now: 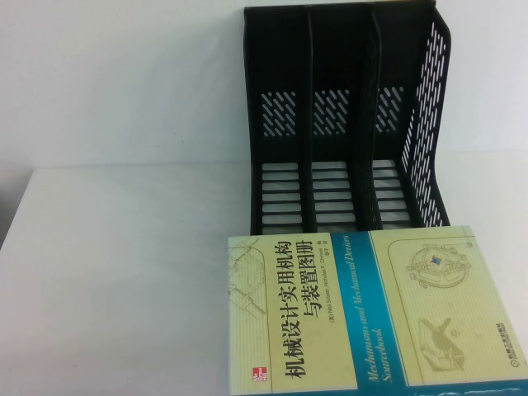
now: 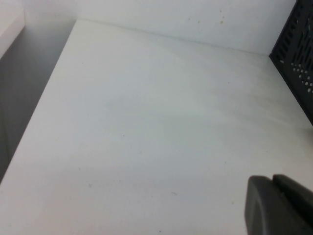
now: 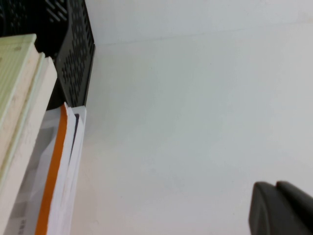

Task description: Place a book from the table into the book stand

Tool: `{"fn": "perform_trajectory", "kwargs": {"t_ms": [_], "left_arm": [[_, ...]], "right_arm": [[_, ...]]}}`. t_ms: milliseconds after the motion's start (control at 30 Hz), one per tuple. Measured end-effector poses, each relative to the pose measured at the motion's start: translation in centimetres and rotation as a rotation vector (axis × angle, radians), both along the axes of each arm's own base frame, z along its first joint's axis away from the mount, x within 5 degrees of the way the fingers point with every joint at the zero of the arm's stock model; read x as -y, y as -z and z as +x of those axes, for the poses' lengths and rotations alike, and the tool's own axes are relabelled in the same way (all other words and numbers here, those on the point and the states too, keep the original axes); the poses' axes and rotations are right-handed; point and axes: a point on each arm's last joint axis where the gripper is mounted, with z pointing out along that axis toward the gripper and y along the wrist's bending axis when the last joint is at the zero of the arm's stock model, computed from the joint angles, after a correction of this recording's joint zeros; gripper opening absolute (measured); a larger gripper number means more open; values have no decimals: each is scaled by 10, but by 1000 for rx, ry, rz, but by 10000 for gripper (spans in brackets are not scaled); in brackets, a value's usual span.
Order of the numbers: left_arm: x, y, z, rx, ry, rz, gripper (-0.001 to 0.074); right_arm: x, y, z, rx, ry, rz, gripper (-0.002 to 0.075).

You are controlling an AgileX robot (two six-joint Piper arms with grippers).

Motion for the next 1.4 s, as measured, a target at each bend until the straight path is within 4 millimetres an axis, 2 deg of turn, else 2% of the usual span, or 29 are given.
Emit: {"fn": "perform_trajectory", "kwargs": {"t_ms": [233,733,1200,1400], "left_arm": [[0,-4,2,62,-4,-1,-4],[0,-5,2,76,-6,-4,-4],[2,-2,1,32,-3,-88,-4],[2,-1,0,9,0,-86,-4]], "right_arm": [[0,0,0,2,0,0,-5],[0,-1,0,7,0,-12,-5],[-3,-15,5,189,-34,-13,-5],[-3,-19,5,236,-15,104,-5]]}}
